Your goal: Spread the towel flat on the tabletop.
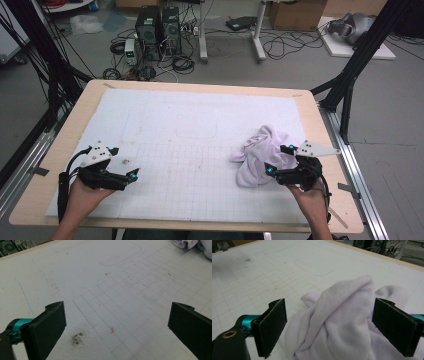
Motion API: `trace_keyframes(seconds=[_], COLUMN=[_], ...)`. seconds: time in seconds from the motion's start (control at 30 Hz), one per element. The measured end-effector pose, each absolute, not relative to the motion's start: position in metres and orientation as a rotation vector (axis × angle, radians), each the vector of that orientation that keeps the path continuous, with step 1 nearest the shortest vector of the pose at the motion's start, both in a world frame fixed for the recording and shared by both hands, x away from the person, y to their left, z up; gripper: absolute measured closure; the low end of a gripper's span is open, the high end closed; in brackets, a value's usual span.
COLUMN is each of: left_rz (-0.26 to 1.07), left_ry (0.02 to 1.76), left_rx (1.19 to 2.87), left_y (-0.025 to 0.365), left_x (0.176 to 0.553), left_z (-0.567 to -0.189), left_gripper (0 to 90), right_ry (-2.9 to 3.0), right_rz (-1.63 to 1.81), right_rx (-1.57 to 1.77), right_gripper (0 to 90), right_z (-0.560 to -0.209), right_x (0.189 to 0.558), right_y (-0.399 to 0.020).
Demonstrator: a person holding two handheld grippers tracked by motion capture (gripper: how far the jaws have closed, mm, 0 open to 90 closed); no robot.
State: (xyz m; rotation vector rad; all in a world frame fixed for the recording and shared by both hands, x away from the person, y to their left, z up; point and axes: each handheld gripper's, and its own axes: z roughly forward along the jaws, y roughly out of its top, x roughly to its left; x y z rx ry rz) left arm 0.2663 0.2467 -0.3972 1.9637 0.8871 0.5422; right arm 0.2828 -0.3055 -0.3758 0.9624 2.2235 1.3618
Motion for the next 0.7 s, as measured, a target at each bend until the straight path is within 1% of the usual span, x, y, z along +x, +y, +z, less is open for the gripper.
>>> trace_keyframes(seconds=[0.1, 0.2, 0.23, 0.3, 0.33, 0.4, 0.47, 0.53, 0.63, 0.67, 0.7], left_rz=[0.543, 0.545, 0.54, 0.542, 0.541, 0.539, 0.54, 0.538, 0.534, 0.532, 0.531], left_ry=[0.89, 0.888, 0.888, 0.891, 0.892, 0.892, 0.892, 0.892, 0.888, 0.893, 0.891], left_rx=[1.967, 1.97, 1.971, 1.97, 1.975, 1.98, 1.982, 1.98, 1.989, 1.984, 1.992], left_y=[0.247, 0.247, 0.247, 0.246, 0.246, 0.246, 0.246, 0.246, 0.244, 0.243, 0.243], left_x=[0.267, 0.268, 0.268, 0.268, 0.269, 0.269, 0.27, 0.27, 0.271, 0.271, 0.271], left_z=[-0.398, -0.399, -0.399, -0.4, -0.401, -0.402, -0.403, -0.403, -0.404, -0.404, -0.404], left_gripper=[2.1, 2.1, 2.1, 2.1, 2.1, 2.1, 2.1, 2.1, 2.1, 2.1, 2.1], right_ry=[2.249, 2.266, 2.312, 2.333, 2.364, 2.383, 2.373, 2.385, 2.416, 2.416, 2.416], right_rz=[1.336, 1.301, 1.235, 1.191, 1.156, 1.142, 1.143, 1.101, 1.048, 1.048, 1.033], right_rx=[0.938, 0.942, 0.96, 0.976, 1.009, 1.04, 1.044, 1.022, 0.994, 0.994, 0.985], right_gripper=[11.7, 11.7, 11.7, 11.7, 12.9, 14.0, 16.2, 21.3, 26.3, 26.3, 29.1], right_z=[-0.366, -0.37, -0.378, -0.384, -0.396, -0.409, -0.417, -0.419, -0.424, -0.424, -0.424], right_x=[0.301, 0.31, 0.32, 0.324, 0.331, 0.336, 0.337, 0.336, 0.336, 0.336, 0.335], right_y=[-0.3, -0.297, -0.293, -0.291, -0.289, -0.289, -0.288, -0.284, -0.278, -0.278, -0.276])
